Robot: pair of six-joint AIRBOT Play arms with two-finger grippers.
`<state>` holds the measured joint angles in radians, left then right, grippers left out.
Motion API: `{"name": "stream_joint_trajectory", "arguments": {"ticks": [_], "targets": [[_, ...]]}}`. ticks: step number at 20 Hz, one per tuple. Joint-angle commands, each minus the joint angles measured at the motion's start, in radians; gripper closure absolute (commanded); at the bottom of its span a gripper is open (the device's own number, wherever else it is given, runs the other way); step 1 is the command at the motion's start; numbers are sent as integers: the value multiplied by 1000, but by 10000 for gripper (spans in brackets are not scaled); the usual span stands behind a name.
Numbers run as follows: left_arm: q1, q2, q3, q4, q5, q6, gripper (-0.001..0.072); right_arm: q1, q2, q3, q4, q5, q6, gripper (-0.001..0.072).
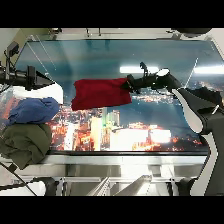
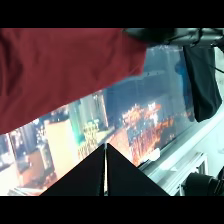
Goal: Fold the shirts.
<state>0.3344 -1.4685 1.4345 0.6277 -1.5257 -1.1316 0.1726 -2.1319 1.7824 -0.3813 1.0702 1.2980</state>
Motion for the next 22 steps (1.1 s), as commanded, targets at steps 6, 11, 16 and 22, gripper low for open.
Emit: {"name": "stream_joint_trajectory", "arguments": {"ticks": [6,11,16,22], "targets": [[1,0,0,0,0,1,703,-151,155,2,132,-176,42,693],[1,0,-1,0,2,1,703,-384,302,2,117,-341,101,693],[1,0,-1,1,12,2,703,-616,447,2,-229,-233,425,693],[0,0,-1,1,18,3,703,-753,578,0,-768,115,728,694]]}}
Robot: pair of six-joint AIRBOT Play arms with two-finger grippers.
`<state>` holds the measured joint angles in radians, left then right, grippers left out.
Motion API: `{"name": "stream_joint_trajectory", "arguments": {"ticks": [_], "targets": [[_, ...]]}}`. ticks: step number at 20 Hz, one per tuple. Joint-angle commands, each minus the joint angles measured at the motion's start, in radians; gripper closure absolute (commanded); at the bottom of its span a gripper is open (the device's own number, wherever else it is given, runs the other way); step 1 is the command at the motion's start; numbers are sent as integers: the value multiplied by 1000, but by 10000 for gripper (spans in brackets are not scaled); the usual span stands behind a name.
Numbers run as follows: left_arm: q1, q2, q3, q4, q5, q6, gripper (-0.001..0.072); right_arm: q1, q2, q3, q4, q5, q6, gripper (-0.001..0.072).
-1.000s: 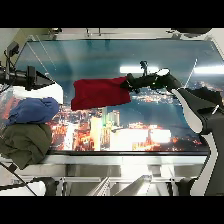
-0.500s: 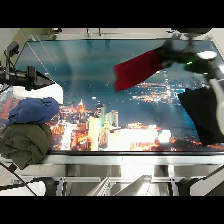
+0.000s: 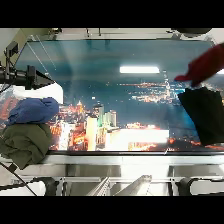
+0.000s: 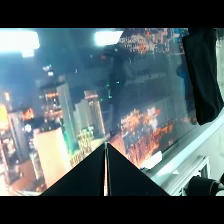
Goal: Fold the shirts.
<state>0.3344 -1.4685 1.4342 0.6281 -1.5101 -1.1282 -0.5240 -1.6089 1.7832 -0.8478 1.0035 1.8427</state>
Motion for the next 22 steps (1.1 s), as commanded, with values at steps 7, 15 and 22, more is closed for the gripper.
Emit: {"name": "stream_joint_trajectory", "arguments": {"ticks": [7,15,22], "targets": [[0,0,0,1,0,14,703,-32,132,-14,-679,461,446,694],[0,0,0,1,-1,21,703,19,171,-246,-922,643,613,694],[0,0,0,0,-9,21,703,10,170,-544,-922,601,679,691]]}}
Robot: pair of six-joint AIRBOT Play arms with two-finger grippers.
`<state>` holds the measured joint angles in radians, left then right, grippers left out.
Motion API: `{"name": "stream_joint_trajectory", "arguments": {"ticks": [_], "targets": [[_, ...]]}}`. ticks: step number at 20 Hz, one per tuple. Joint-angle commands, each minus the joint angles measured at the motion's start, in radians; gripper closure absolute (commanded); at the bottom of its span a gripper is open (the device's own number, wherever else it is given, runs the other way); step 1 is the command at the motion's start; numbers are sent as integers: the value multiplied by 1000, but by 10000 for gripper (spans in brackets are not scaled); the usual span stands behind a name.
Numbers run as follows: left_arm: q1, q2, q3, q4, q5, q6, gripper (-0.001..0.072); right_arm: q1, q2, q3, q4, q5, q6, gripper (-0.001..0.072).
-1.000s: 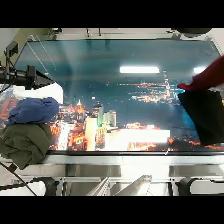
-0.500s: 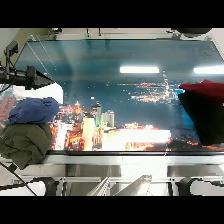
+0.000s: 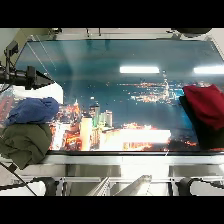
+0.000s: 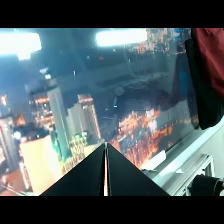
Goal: Fold the shirts.
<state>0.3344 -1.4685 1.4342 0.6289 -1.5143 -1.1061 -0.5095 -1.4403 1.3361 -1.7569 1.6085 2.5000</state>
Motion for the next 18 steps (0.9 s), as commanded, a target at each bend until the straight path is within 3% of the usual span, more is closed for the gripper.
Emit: {"name": "stream_joint_trajectory", "arguments": {"ticks": [1,6,7,8,9,10,14,18], "targets": [[0,0,0,0,-4,-1,703,-8,0,-103,-13,-4,-5,684],[0,0,0,0,-3,0,703,-15,0,-103,-4,17,-59,678],[0,0,0,0,-4,0,703,-17,0,-103,-1,49,-59,514],[0,0,0,0,-4,0,703,-19,0,-103,-3,75,-65,103],[0,0,0,0,-3,6,703,-19,0,-103,-2,78,-115,10],[0,0,0,-1,-3,7,703,-19,0,-103,-2,95,-163,10],[0,0,0,0,-3,7,703,-18,1,-81,18,154,-174,11],[0,0,0,-1,-5,6,703,-16,0,74,63,179,-225,10]]}}
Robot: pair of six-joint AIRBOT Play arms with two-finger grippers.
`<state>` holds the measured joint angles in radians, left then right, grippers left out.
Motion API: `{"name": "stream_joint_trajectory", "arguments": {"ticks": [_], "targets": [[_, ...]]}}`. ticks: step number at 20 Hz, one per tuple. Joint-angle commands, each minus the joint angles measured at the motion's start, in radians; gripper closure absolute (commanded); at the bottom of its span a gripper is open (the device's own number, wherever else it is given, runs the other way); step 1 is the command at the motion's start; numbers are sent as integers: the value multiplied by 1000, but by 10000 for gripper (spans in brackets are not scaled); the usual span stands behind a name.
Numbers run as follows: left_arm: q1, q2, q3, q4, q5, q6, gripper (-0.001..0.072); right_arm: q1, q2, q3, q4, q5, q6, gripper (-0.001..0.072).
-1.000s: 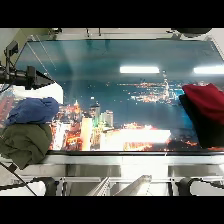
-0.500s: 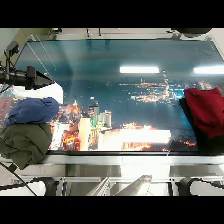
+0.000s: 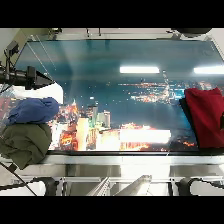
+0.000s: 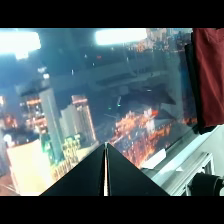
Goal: Fold the shirts.
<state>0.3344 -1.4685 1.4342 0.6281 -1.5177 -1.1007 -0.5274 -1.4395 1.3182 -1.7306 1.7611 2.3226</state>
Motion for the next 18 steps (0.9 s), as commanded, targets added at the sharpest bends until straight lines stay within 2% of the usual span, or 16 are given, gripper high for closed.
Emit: {"name": "stream_joint_trajectory", "arguments": {"ticks": [1,5,7,9,11,13,14,15,16,18], "targets": [[0,0,0,0,-2,1,703,3,0,159,53,25,-64,11],[0,0,0,-2,-22,0,702,23,0,445,121,-52,-91,10],[0,0,0,-2,-29,0,703,32,0,523,290,-173,-97,10],[0,0,0,-2,-28,0,703,51,-2,533,564,-365,-121,11],[0,0,0,-2,-28,0,703,87,-16,533,823,-523,-276,10],[0,0,0,-2,-29,-8,703,132,-34,533,974,-576,-471,11],[0,0,0,-2,-31,-16,703,153,-43,532,990,-573,-487,56],[0,0,0,-3,-39,-19,703,172,-54,532,993,-563,-491,434],[0,1,0,-3,-53,-19,703,189,-63,531,993,-552,-501,685],[-1,1,0,-5,-91,-34,703,227,-74,527,991,-490,-559,695]]}}
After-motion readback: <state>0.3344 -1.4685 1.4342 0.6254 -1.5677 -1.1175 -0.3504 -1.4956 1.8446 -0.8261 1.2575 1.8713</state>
